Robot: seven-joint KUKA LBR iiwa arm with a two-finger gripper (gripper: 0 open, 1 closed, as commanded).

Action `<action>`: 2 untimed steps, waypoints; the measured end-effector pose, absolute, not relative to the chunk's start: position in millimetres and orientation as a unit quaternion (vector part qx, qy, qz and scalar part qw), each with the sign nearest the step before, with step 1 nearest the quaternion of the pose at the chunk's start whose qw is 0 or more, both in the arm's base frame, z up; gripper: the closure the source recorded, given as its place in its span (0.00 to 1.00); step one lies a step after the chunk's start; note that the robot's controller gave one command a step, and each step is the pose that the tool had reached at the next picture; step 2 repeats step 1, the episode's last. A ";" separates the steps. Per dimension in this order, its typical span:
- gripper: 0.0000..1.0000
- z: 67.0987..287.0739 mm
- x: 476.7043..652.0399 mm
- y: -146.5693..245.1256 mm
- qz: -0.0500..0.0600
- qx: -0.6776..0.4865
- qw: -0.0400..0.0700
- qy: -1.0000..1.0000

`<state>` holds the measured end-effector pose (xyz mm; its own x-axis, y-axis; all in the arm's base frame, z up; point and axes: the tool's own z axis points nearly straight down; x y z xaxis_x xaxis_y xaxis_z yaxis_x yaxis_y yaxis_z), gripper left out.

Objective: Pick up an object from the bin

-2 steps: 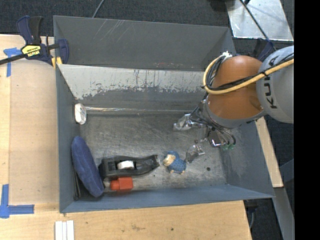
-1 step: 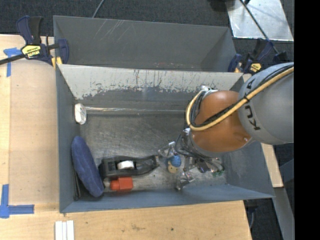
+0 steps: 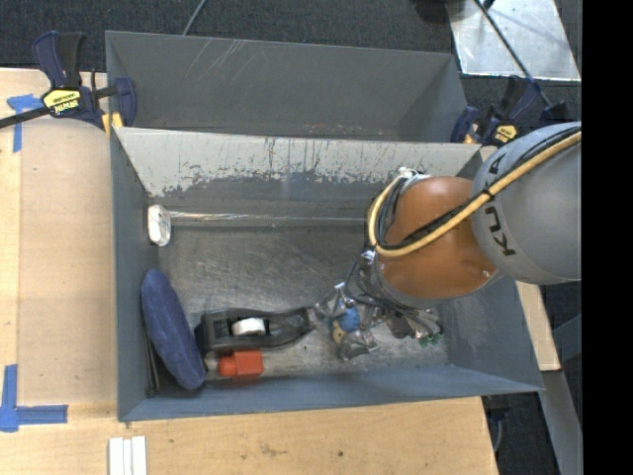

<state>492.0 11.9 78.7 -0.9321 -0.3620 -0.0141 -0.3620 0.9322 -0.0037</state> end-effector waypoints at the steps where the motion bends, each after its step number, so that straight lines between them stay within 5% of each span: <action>1: 1.00 206.2 497.9 33.6 -0.001 -0.370 0.004 0.929; 2: 1.00 206.2 497.9 33.6 -0.001 -0.370 0.004 0.929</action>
Offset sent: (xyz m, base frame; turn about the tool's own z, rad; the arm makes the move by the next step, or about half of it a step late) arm 0.0040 0.0214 0.1253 -0.3867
